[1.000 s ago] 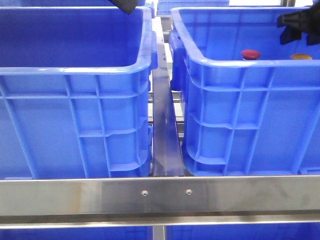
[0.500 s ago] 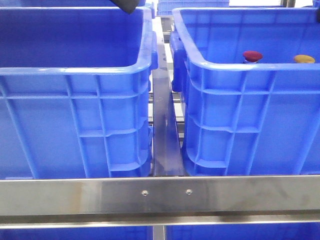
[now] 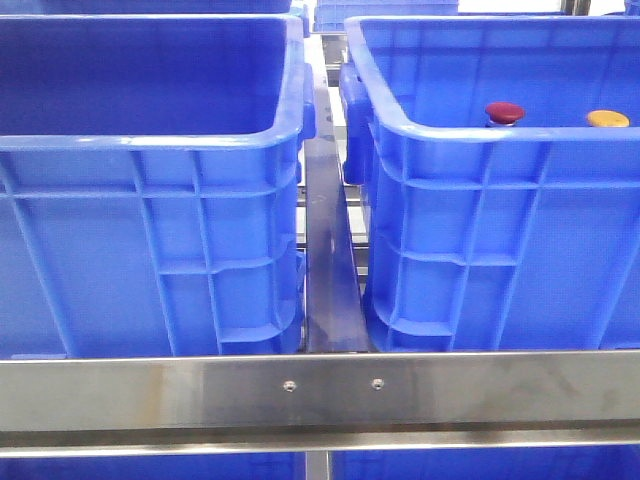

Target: Pick red and yellow buttons and place in box

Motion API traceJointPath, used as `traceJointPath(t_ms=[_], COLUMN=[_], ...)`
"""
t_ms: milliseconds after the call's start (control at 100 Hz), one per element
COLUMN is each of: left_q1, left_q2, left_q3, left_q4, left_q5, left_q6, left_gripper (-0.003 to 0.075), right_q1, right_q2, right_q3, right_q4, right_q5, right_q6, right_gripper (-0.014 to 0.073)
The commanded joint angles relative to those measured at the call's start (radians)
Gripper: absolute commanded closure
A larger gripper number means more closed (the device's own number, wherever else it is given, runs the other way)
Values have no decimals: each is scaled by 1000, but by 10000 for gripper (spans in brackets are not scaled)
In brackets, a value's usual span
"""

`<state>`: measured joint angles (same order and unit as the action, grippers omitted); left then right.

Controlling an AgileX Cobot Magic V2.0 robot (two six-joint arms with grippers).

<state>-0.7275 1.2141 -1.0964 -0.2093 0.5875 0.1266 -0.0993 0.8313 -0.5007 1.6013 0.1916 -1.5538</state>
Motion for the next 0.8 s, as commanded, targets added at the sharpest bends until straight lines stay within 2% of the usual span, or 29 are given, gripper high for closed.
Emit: traceJointPath(t_ms=[0, 390, 790], left_q1=[-3, -3, -3], left_q2=[-93, -461, -663], left_q3=[36, 389, 546], left_q4=[-10, 9, 24], left_q5=[-114, -306, -353], left_q6=[1, 1, 1], left_gripper=[740, 740, 740], right_q1=[-6, -6, -6], right_q2=[-111, -524, -547], right_q3=[38, 297, 337], right_q4=[13, 13, 13], right_q5=[28, 28, 64], right_q6=[-12, -12, -12], right_gripper=[664, 664, 664])
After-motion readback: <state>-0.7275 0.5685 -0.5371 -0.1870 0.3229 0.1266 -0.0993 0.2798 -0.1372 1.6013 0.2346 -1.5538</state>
